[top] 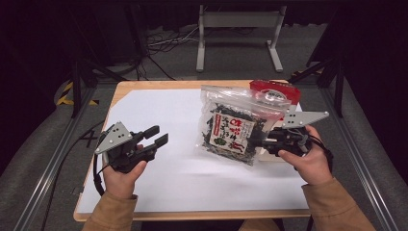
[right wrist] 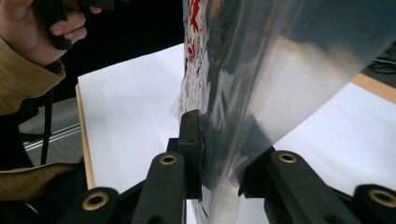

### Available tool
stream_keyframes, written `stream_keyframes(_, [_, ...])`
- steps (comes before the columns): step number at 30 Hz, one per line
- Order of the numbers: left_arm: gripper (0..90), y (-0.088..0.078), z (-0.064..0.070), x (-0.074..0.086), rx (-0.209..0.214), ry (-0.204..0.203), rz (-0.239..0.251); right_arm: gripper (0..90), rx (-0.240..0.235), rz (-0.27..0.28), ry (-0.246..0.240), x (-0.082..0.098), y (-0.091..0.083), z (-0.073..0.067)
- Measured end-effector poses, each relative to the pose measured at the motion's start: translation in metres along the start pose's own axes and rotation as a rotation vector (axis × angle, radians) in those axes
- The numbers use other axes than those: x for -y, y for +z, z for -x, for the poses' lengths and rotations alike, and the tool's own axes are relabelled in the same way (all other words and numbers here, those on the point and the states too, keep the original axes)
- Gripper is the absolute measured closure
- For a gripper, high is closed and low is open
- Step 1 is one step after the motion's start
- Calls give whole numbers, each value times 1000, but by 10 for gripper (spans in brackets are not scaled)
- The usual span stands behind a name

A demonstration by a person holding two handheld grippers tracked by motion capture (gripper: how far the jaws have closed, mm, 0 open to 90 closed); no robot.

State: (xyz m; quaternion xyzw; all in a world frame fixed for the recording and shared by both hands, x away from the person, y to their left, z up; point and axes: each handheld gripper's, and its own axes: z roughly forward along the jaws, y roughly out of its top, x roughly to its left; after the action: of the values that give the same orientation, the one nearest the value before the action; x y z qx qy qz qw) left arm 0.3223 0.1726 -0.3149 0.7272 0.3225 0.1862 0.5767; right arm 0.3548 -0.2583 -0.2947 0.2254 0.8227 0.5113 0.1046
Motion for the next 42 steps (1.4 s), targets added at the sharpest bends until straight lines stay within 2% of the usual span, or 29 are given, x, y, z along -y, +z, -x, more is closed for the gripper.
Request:
stream_keyframes(2, [559,2,-4,4,-8,-4,-9,742,26,0,-11,-6,-10,2])
stream_keyframes(12, [524,3,-12,11,-30,-12,-18,742,74,2,-7,-20,-29,7])
stream_keyframes(24, [460,8,-21,20,-25,-17,-39,742,116,5,-4,-33,-47,13])
stream_keyframes(31, [393,10,-24,22,6,-19,-50,742,153,-1,6,-35,-57,19])
stream_keyframes(36, [373,11,-24,23,3,-7,-67,743,182,-7,15,-35,-63,25])
stream_keyframes(42, [354,10,-27,24,3,-3,-64,743,216,-6,15,-33,-71,30])
